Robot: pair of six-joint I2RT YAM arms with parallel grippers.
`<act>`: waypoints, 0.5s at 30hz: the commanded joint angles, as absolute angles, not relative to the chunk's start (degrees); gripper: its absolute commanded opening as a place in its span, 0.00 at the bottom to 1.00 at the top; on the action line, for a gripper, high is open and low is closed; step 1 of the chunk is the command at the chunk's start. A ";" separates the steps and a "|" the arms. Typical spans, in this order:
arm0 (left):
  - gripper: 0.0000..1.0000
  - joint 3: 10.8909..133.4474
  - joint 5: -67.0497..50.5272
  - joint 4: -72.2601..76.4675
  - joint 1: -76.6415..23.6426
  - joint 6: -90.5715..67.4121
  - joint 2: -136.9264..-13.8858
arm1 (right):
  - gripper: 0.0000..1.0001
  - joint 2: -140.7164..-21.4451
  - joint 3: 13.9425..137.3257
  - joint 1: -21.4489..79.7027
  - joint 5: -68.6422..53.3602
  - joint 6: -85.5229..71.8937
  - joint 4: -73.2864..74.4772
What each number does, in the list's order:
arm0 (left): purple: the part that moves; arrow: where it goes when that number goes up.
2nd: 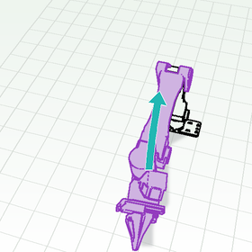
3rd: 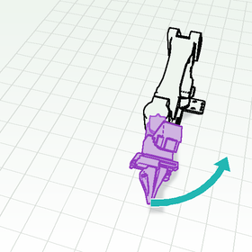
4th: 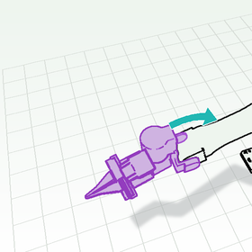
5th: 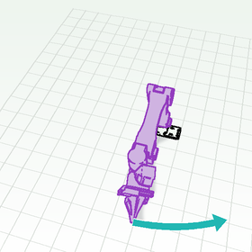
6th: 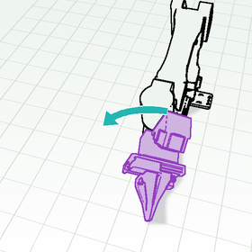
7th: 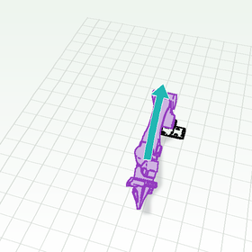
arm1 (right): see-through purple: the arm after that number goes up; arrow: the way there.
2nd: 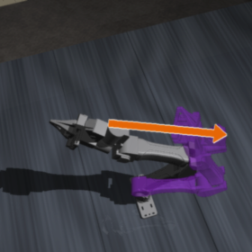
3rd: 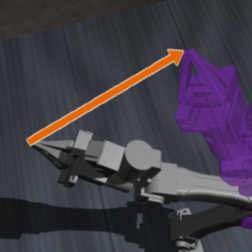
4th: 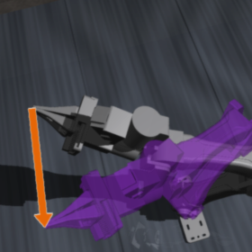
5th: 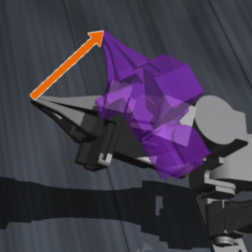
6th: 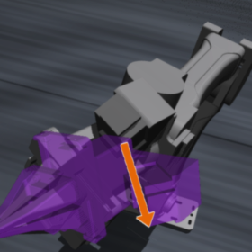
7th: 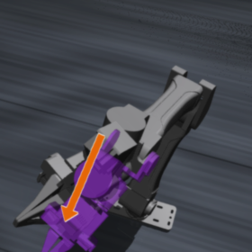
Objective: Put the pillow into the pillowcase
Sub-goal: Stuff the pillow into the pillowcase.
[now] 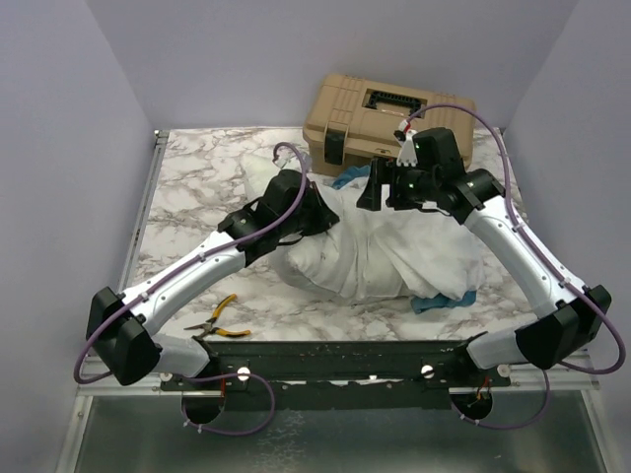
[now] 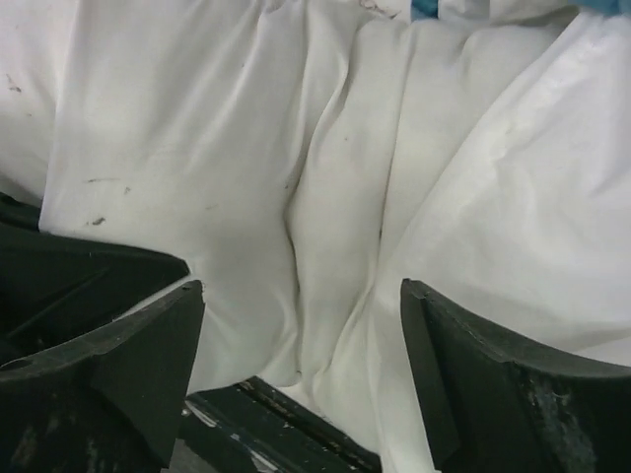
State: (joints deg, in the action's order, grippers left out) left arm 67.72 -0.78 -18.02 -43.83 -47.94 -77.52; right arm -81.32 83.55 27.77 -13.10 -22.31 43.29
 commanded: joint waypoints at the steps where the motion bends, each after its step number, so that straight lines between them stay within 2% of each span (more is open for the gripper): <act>1: 0.00 67.19 9.65 -27.22 -44.11 -46.65 -75.08 | 0.89 -79.00 85.40 28.08 -12.71 -17.46 46.45; 3: 0.00 66.77 9.65 -28.68 -43.49 -47.48 -74.53 | 0.91 -79.52 84.35 28.20 -18.35 -17.88 45.11; 5: 0.00 66.70 9.05 -28.65 -43.20 -48.73 -74.30 | 0.99 -80.65 82.49 28.51 -25.32 -18.87 43.07; 9: 0.00 69.44 7.12 -28.66 -42.78 -49.87 -76.14 | 1.00 -80.76 76.41 30.14 -35.93 -24.36 34.33; 15: 0.00 74.64 2.93 -27.96 -41.54 -53.45 -79.56 | 1.00 -82.85 69.02 32.98 -40.03 -33.35 20.10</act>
State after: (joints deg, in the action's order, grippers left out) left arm 70.06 6.70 -30.68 -42.04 -50.33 -77.12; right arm -80.99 72.82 31.97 -32.53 -25.85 32.38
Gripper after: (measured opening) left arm 0.025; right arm 0.994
